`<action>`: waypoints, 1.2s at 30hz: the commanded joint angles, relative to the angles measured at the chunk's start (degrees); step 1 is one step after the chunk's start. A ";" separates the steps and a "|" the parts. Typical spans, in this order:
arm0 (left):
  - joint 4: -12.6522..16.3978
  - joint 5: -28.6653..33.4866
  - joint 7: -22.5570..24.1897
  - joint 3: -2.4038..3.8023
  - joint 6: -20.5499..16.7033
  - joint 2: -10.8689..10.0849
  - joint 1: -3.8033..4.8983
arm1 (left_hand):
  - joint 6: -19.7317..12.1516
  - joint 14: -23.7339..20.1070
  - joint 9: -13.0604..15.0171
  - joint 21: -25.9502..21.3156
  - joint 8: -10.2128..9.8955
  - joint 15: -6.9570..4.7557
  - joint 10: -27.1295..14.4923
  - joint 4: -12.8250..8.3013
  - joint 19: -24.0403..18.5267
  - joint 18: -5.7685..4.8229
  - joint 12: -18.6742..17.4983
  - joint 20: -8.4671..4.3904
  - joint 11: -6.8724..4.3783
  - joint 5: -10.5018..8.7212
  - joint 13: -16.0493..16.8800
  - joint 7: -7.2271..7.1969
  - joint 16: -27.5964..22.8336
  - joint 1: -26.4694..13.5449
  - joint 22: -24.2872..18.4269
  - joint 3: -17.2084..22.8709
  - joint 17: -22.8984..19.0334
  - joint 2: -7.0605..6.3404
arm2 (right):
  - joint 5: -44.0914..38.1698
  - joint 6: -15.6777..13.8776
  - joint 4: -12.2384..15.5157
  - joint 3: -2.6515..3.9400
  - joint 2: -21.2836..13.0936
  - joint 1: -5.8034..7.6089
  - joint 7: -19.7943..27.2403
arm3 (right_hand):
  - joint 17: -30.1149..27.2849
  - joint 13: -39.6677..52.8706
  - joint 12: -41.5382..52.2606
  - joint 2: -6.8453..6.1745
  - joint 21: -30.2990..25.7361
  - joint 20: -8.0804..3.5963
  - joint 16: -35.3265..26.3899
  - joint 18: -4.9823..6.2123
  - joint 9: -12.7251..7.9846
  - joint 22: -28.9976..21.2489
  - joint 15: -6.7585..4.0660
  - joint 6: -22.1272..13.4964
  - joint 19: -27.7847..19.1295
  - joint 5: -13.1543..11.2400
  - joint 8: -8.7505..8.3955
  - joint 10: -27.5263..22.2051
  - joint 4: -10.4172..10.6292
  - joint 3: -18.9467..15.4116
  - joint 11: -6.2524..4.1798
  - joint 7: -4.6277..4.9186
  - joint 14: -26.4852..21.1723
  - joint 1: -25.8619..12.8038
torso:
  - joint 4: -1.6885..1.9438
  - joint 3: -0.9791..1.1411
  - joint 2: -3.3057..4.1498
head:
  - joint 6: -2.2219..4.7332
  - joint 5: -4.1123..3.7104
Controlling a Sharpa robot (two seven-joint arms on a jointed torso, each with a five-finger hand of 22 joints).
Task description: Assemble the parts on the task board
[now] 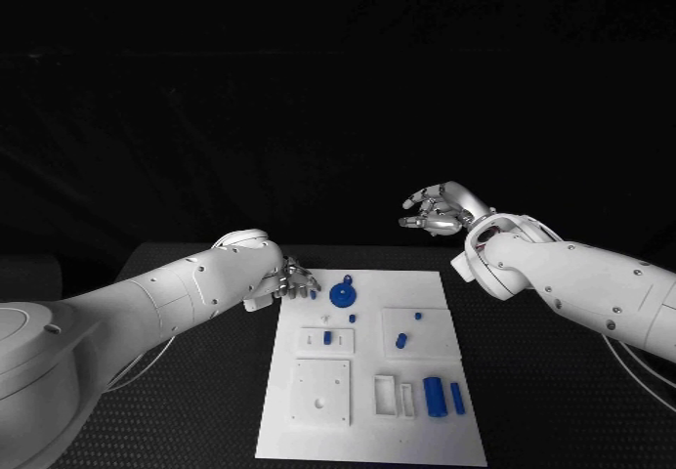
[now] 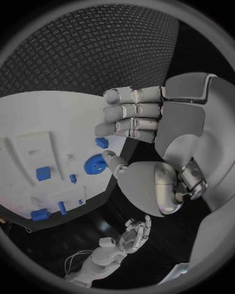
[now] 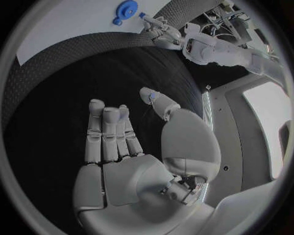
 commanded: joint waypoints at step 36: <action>-2.25 3.44 2.36 0.03 2.22 1.55 -0.24 | -0.22 -0.65 -0.48 -0.72 0.20 0.14 -0.63 -5.50 -0.55 -0.88 0.04 -6.48 0.12 0.39 -0.18 0.12 0.35 3.31 0.82 0.82 -0.53 4.57 | -0.16 0.60 0.07 0.03 0.25 -0.02 0.36 | -0.12 -0.18 0.48 0.27 -0.30 0.18 0.45 0.70 -0.11 1.14 0.16 0.08 -0.36 0.27 -0.27 -0.59 0.06 -0.40 0.00 0.38 -0.40 -0.46 | 0.07 0.04 -0.07 | -0.26 -0.29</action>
